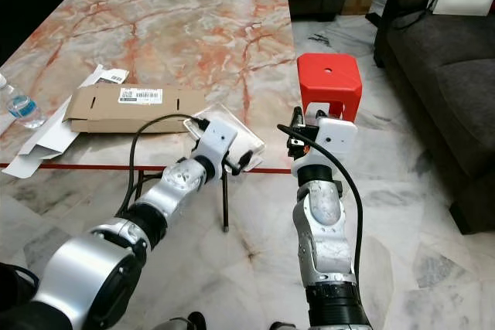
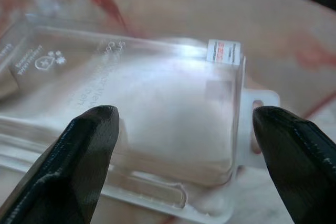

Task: Picking trash to rubbish bin

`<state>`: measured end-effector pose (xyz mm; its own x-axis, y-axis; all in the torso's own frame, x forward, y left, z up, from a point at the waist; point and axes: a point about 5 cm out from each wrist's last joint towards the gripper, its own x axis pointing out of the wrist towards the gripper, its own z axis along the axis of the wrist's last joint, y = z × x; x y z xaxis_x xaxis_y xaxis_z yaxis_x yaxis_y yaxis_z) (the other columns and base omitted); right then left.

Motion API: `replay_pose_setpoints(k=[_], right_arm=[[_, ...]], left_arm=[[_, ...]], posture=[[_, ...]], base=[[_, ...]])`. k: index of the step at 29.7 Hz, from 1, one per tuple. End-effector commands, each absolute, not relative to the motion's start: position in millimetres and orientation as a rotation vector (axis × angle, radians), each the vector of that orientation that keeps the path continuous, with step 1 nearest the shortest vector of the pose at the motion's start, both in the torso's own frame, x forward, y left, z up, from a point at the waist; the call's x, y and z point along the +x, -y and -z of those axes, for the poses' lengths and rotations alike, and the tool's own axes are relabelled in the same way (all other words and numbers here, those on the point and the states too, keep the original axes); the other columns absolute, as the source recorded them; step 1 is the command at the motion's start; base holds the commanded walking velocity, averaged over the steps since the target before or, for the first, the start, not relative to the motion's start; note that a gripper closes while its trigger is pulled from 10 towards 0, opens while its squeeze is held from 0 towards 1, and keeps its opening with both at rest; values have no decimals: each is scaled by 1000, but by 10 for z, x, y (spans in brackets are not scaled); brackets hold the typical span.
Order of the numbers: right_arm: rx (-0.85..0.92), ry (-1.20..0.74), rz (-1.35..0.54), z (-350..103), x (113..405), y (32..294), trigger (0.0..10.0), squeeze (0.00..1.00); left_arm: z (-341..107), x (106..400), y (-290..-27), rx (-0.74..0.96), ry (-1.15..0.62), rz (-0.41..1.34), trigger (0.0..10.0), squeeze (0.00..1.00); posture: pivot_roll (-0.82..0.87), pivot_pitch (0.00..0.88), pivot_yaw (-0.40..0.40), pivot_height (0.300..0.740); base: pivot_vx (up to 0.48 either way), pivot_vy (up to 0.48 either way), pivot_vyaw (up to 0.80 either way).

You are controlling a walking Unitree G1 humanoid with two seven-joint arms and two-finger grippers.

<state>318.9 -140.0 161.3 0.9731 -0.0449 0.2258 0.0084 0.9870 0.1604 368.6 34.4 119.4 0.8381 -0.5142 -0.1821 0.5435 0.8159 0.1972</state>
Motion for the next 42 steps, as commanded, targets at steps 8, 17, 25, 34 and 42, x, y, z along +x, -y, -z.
replay_pose_setpoints(k=[8, 17, 25, 34, 42], right_arm=[[164, 232, 18, -1622, 3159, 1363, 10000, 0], [165, 228, 22, -1609, 3159, 1376, 10000, 0], [163, 229, 19, -1621, 3179, 1385, 10000, 0], [163, 231, 20, -1628, 3190, 1387, 10000, 0], [166, 236, 23, -1638, 3207, 1397, 10000, 0]], left_arm=[[-894, 3519, -367, 186, -218, 604, 10000, 0], [-843, 3435, -365, 164, -193, 620, 10000, 0], [-1002, 3428, -340, 173, -118, 623, 10000, 0], [-1170, 3411, -362, 195, -54, 632, 10000, 0], [-1531, 3262, -327, 338, 192, 763, 10000, 0]], posture=[[9, 129, 33, 740], [15, 143, 32, 740], [23, 148, 26, 740], [29, 147, 25, 740], [38, 148, 22, 740]], base=[[0, 0, 0], [0, 0, 0], [0, 0, 0], [0, 0, 0], [0, 0, 0]])
